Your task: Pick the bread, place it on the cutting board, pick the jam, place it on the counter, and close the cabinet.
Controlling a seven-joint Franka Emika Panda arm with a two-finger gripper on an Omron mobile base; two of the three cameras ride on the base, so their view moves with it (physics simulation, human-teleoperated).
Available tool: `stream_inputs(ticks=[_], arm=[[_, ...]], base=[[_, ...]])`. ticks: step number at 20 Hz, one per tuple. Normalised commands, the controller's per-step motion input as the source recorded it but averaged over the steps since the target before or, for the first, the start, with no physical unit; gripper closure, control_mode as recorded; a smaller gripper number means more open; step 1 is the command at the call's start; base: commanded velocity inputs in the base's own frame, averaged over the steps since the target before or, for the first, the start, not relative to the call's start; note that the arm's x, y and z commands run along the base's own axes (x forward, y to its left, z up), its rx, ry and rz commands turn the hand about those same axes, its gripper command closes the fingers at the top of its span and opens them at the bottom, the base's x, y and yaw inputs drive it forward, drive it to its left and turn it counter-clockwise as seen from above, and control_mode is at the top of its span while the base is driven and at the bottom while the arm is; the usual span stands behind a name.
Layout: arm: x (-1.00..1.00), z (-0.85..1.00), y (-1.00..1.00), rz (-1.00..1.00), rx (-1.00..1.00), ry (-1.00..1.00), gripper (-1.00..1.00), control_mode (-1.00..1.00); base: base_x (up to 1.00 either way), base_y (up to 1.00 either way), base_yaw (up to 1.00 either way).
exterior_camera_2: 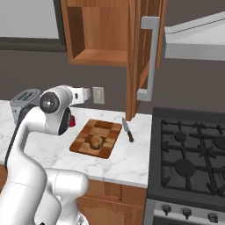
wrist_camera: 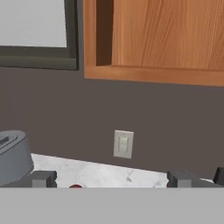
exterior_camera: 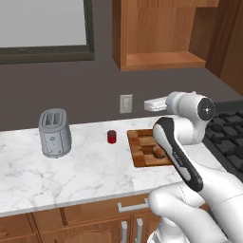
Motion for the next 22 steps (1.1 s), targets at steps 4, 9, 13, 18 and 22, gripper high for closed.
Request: stream_inputs(ticks=[4, 9, 13, 18, 22], arm=[[-0.28, 0.28, -0.18, 0.00, 0.00, 0.00, -1.00, -1.00], [-0.26, 0.20, -0.15, 0.00, 0.00, 0.00, -1.00, -1.00], [-0.38, 0.18, -0.25, 0.00, 0.00, -0.03, -1.00, -1.00], [-0.38, 0.06, -0.27, 0.00, 0.00, -0.09, -1.00, -1.00], [-0.28, 0.00, -0.11, -0.02, 0.00, -0.10, -1.00, -1.00]], base=[[0.00, 0.00, 0.00], [0.00, 0.00, 0.00], [0.00, 0.00, 0.00], [0.00, 0.00, 0.00], [0.00, 0.00, 0.00]])
